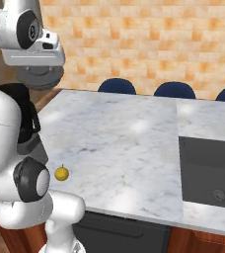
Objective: Open the blender lid, put the pear in the blender, close the lid, and start the blender.
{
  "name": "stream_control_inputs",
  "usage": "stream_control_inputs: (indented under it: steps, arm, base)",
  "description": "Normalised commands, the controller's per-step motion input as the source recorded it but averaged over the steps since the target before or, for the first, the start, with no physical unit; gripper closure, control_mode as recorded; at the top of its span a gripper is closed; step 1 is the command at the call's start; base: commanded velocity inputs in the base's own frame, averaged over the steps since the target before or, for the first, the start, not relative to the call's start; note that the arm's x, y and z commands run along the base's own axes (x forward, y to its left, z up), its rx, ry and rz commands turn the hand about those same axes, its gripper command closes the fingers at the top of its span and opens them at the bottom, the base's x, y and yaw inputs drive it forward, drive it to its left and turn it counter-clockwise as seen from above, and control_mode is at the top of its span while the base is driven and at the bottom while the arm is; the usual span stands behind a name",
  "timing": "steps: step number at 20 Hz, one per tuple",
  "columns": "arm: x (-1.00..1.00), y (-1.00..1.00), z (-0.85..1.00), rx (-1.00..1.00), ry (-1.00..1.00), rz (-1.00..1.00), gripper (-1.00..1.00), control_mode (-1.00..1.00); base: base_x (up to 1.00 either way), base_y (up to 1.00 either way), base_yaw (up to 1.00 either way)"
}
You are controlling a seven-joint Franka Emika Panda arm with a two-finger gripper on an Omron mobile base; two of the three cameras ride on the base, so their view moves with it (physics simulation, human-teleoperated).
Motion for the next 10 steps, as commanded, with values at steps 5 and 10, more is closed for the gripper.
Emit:
stream_control_inputs:
  steps: [5, 10]
  arm:
    - [-0.11, -1.0, -1.0, 0.15, 0.0, -0.06, 1.0, -1.0]
    - [-0.01, -1.0, -1.0, 0.03, 0.01, -0.06, 1.0, -1.0]
  base:
    - [0.0, 0.0, 0.0]
    - [0.0, 0.0, 0.0]
